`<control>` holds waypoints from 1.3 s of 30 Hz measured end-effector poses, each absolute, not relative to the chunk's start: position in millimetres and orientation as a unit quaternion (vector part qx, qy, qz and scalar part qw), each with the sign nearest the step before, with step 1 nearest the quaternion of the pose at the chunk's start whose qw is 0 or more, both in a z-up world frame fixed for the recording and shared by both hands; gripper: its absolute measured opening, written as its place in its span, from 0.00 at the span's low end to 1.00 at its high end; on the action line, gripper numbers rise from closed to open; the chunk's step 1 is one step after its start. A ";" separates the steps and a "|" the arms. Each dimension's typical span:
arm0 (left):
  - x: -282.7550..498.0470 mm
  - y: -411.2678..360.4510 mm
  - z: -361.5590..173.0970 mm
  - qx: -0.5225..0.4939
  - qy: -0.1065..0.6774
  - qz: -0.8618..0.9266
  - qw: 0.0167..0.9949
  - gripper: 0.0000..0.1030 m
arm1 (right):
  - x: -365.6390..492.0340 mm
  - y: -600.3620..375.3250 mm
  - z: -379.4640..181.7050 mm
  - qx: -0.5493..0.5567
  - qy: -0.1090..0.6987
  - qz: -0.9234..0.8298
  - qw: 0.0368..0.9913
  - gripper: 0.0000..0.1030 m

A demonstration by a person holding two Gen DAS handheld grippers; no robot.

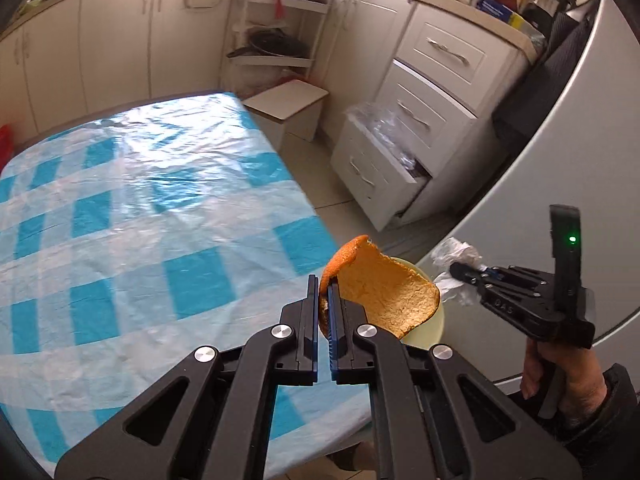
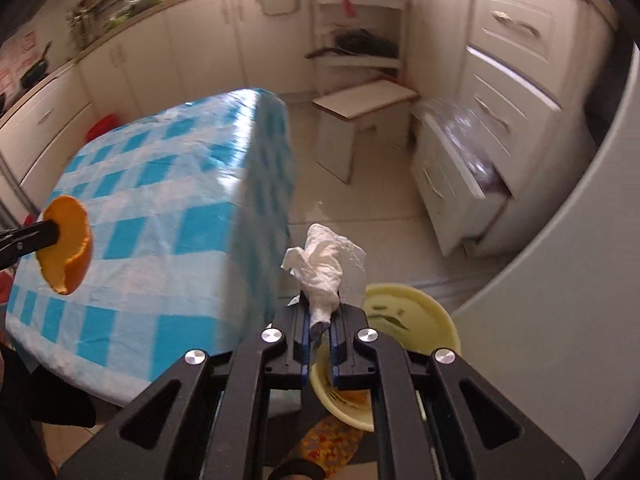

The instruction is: Collect trash

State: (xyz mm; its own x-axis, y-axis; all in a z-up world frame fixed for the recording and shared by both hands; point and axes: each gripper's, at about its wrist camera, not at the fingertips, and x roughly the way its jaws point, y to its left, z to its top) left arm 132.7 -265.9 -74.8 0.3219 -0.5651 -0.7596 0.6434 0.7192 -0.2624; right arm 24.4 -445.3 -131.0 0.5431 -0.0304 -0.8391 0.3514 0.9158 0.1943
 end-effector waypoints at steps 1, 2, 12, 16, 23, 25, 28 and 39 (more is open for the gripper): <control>126.1 -286.0 -80.1 0.053 0.450 -0.378 0.807 0.04 | 21.8 -457.6 -143.8 0.193 0.480 -0.118 0.847 0.08; 119.0 -307.6 -86.4 0.066 0.453 -0.382 0.803 0.04 | 19.8 -468.9 -154.5 0.211 0.490 -0.127 0.836 0.11; 89.3 -433.7 -149.5 0.159 0.504 -0.338 0.779 0.04 | 2.5 -536.5 -161.1 0.365 0.430 -0.187 0.804 0.56; 87.9 -464.7 -176.0 0.170 0.526 -0.333 0.764 0.12 | -11.0 -534.3 -123.3 0.341 0.363 -0.189 0.847 0.64; 92.3 -469.3 -179.2 0.117 0.543 -0.367 0.746 0.51 | -19.8 -542.3 -87.6 0.312 0.281 -0.216 0.882 0.73; 89.2 -457.4 -168.2 0.106 0.529 -0.368 0.757 0.54 | -21.2 -544.0 -84.3 0.309 0.273 -0.222 0.883 0.74; 77.5 -422.5 -140.2 0.112 0.483 -0.352 0.794 0.65 | -27.6 -539.8 -73.9 0.300 0.252 -0.236 0.889 0.78; 19.4 -246.4 -36.4 0.134 0.349 -0.238 0.896 0.92 | -79.7 -428.2 -32.0 0.174 0.202 -0.271 0.925 0.93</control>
State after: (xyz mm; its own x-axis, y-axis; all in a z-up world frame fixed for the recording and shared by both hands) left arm 19.4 -246.4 -36.4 0.6432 -0.3330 -0.6895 0.5199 0.8510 0.0740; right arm -79.7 -428.2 -32.0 0.7712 -0.4317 -0.4678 0.5724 0.7918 0.2130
